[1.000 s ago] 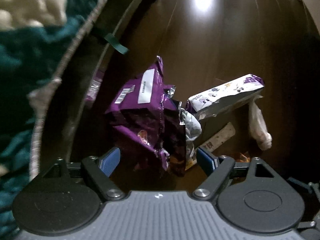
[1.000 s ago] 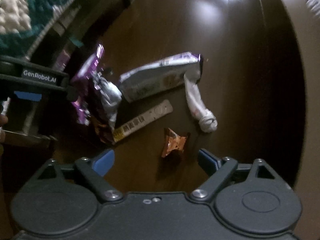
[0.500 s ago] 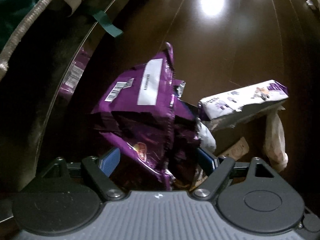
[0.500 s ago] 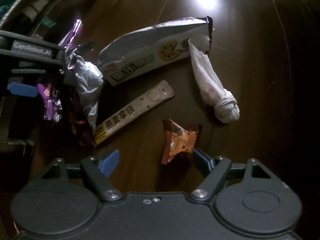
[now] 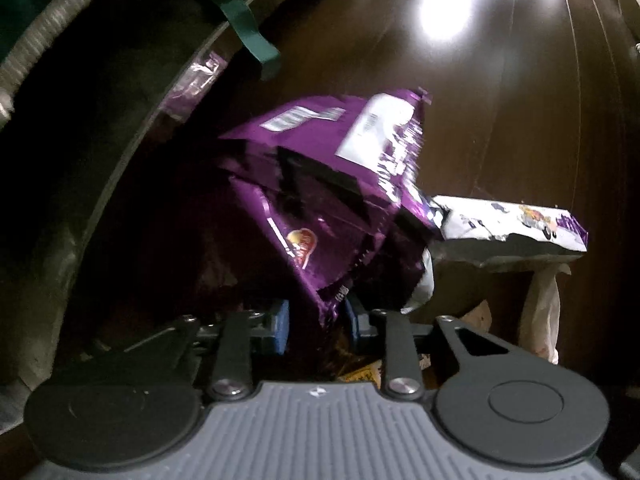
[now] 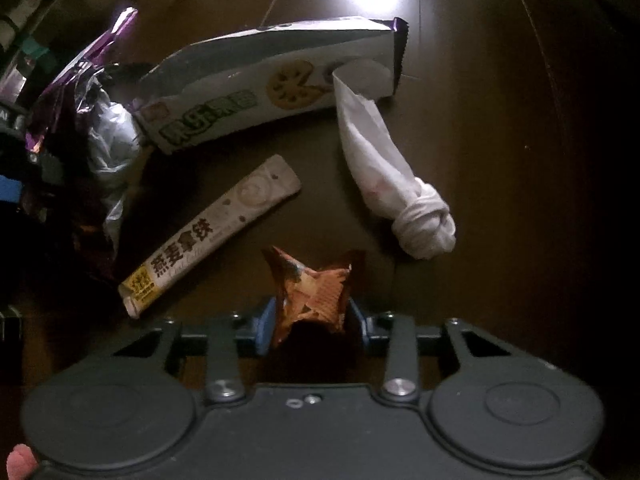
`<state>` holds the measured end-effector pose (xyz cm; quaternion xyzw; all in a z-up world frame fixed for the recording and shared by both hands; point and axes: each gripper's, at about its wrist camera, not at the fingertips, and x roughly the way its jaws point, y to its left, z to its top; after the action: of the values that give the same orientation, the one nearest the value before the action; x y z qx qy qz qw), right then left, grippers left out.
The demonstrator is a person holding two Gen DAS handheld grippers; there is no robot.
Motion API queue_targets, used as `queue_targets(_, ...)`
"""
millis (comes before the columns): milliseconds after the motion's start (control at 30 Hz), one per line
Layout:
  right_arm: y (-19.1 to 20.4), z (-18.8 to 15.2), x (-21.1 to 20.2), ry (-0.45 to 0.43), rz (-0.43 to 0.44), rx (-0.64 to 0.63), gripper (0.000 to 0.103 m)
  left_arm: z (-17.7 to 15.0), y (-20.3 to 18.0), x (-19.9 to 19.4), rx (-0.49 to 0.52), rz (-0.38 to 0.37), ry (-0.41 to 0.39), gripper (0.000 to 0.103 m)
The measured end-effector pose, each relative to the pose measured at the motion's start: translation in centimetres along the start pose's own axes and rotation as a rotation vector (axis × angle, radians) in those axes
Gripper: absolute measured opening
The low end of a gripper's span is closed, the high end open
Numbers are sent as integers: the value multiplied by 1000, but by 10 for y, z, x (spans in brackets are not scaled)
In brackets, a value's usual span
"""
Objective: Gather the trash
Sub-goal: 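Grasp the purple snack bag with left tool while right tool grasps orange wrapper, then lift purple bag and orange wrapper up over the green wastebasket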
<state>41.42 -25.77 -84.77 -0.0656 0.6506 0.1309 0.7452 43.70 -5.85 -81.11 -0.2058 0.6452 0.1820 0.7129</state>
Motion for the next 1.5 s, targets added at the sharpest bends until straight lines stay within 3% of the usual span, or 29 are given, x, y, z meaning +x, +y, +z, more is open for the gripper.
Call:
queue_targets(300,-5,-6,-36,-52,12,13,29,-8,2,-42,64,58,-36,20)
queue_targets(500,-2,-10,-97,-63,43,21,29,-16,6,-93,86,65,-20,18)
queue_targets(633,3,-4,-151,-70,65,13,29,-17,2,-131,128,118,1,18)
queue_targets(967,20,19,-328,-118,85,-36,28,-26,2,-286,151,58,5,18)
queue_targets(1133,37,32,-425,-168,95,-73,29,-23,4,-392,180,21,-52,18)
queue_targets(1233,52,39,-485,-206,103,-105,29,-24,5,-452,213,38,-81,18)
queue_targets(1500,100,49,-614,-295,142,-201,29,-18,31,-585,209,-7,-156,18)
